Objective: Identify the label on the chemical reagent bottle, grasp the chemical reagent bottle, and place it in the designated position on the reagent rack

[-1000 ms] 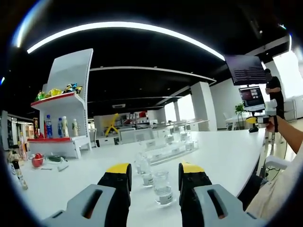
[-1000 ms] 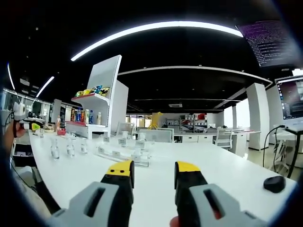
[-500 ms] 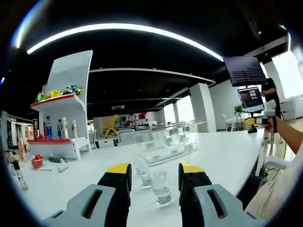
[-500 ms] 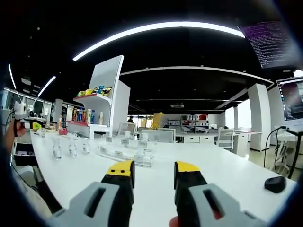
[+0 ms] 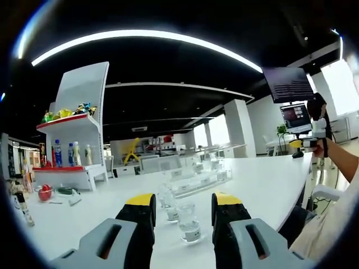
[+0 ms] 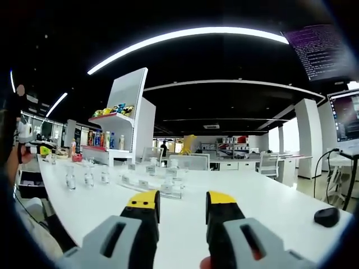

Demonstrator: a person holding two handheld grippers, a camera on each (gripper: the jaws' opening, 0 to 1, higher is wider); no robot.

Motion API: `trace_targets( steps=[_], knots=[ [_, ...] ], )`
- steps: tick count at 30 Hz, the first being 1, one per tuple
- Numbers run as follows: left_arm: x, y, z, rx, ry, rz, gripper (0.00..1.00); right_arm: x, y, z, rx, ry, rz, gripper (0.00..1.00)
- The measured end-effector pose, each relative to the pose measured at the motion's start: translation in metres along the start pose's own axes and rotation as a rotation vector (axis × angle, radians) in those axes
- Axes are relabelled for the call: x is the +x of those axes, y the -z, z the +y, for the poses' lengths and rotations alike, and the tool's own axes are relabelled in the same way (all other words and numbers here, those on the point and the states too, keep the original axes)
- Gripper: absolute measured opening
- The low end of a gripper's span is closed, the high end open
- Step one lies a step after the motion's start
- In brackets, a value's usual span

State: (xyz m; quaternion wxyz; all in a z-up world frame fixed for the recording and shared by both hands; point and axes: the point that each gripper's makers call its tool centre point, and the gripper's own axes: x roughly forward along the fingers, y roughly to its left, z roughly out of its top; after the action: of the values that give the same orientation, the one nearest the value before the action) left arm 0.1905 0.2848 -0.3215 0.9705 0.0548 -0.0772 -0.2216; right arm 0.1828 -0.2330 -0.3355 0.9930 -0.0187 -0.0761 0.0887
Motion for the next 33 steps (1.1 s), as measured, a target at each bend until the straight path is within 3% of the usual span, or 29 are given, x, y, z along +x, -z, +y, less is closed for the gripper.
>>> trace_targets(
  steps=[16,21,24,33],
  knots=[
    [0.004,0.006,-0.005,-0.007,0.023,0.024,0.40,0.002,0.006,0.000,0.002,-0.008,0.016,0.32],
    [0.005,0.011,-0.004,-0.015,0.021,0.036,0.40,0.002,0.006,0.001,0.002,-0.015,0.015,0.32],
    [0.007,0.014,-0.006,-0.070,0.043,0.028,0.40,0.001,0.007,0.000,0.004,-0.012,0.016,0.32],
    [0.011,0.027,-0.007,-0.071,0.038,0.057,0.40,-0.001,0.003,0.002,-0.003,-0.016,0.014,0.32]
  ],
)
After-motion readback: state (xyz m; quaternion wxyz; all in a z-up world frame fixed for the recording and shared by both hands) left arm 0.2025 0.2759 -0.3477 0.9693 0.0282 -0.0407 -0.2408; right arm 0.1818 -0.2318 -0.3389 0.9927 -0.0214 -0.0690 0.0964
